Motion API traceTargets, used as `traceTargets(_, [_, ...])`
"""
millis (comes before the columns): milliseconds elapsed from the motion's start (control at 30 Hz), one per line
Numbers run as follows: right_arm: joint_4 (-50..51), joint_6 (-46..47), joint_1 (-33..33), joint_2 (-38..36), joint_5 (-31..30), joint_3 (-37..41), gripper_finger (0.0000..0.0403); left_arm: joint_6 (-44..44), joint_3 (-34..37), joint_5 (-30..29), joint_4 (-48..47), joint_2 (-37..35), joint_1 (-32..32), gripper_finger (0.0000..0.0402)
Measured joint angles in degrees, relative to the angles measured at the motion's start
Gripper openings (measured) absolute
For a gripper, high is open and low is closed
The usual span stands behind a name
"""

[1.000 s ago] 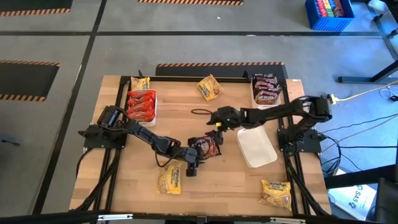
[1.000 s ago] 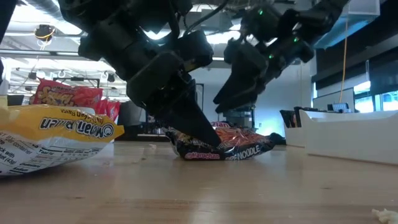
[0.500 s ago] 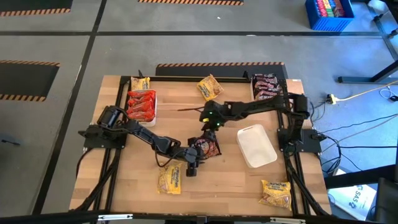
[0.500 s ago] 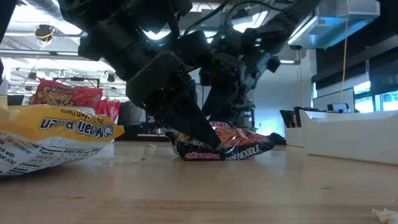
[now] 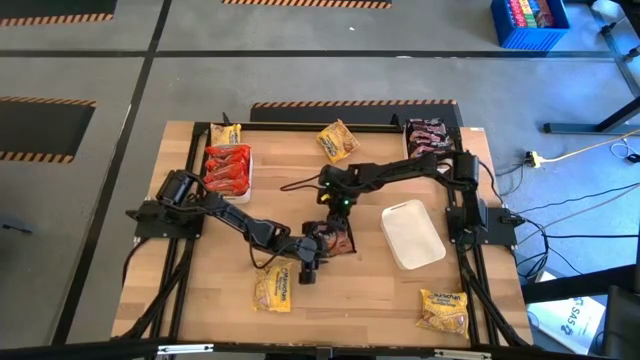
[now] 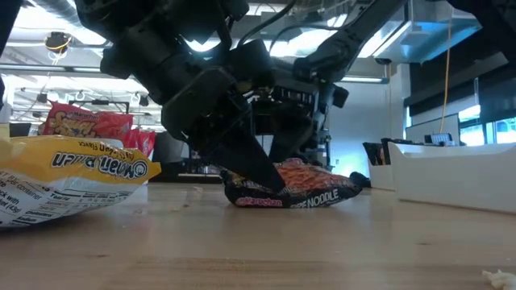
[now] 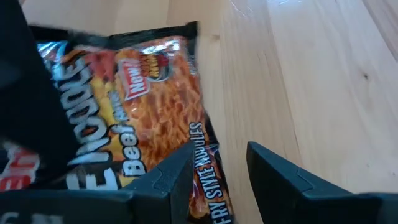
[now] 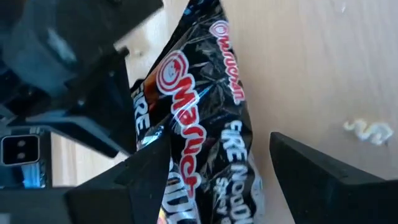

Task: Sort Maruchan noodles
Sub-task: Put the black noodle into the top right white bin

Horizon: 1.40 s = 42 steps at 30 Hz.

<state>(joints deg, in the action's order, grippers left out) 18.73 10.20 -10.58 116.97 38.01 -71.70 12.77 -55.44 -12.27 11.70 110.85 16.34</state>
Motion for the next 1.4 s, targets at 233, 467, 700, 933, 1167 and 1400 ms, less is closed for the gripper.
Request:
traceTargets(233, [0.8,-1.3,0.0,0.0,2.4,0.0,0.0257,-1.0,0.0,-0.1,-0.7,0.0,0.0,0.0143])
traceTargets(467, [2.2,-1.7,0.8,0.1,4.1,0.1,0.0257,-1.3,0.1,-1.5,-1.2,-0.2,0.0,0.0143])
traceTargets(700, [-2.4,-1.7,2.0,0.1,3.0,0.2,0.0257,-1.3,0.2,-3.0,-1.2,-0.9,0.0,0.0143])
traceTargets(933, [-2.2,-2.0,2.0,0.1,2.2,0.1,0.0191,-1.3,0.2,-3.5,-1.2,-0.9,0.1,0.0143])
traceTargets(1167, [-0.5,-6.6,2.0,-0.5,3.0,0.0,0.0093,-1.4,0.2,-4.3,-4.3,-3.3,0.8,0.0143])
traceTargets(1400, [2.1,-9.5,2.0,-1.7,0.9,0.0,0.0064,-1.9,0.2,-7.6,-9.4,-6.8,2.2,0.0144])
